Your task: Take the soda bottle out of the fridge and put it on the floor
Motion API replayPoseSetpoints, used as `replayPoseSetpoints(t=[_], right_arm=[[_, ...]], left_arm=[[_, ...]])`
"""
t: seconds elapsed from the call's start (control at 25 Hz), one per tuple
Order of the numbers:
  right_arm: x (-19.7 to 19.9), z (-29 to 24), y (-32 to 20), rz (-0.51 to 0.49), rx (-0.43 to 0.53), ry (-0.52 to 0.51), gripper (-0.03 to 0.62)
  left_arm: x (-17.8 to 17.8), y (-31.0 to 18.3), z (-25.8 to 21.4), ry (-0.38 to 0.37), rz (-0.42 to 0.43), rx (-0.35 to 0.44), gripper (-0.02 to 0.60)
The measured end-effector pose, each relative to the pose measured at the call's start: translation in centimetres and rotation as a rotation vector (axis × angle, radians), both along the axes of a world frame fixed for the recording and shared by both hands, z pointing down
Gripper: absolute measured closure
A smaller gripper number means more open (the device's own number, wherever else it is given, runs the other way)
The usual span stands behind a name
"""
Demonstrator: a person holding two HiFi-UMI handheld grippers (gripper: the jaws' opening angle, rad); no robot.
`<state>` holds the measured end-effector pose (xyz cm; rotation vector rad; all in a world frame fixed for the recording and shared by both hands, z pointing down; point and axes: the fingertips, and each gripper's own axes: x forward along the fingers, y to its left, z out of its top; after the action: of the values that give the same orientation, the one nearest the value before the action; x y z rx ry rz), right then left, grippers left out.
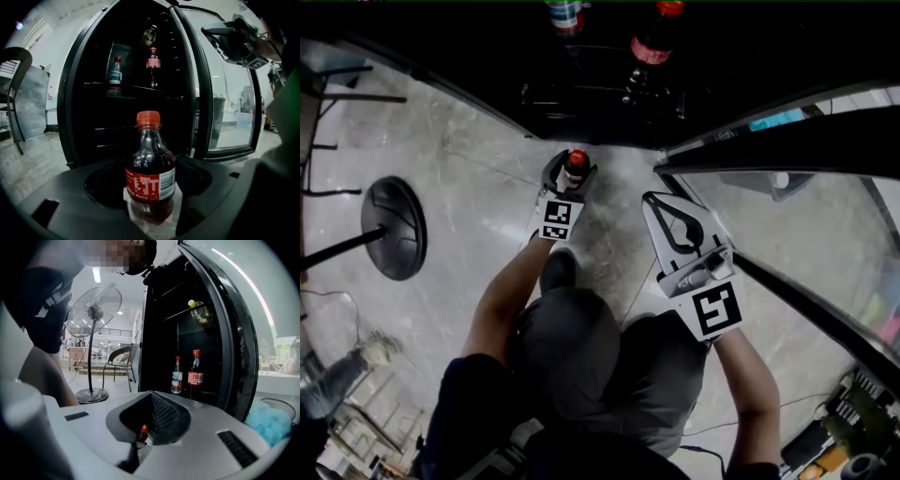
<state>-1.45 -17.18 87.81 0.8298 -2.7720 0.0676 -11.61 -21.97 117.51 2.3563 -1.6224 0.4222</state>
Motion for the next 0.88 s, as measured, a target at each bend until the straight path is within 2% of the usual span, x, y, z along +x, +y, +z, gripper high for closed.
replayPoseSetpoints(t=[0.6,0.88], right_arm=[[0.2,0.7,-0.2,0.005,0.005,0.003,0.576],[0.4,0.8,-0.3,0.008,0.009,-0.013,0.576]], left_arm=[[-0.2,0.4,3.7,0.006,-0.031,-0.036,0.268],[-0.3,1.0,3.9,0.013,-0.031,0.007,0.267]])
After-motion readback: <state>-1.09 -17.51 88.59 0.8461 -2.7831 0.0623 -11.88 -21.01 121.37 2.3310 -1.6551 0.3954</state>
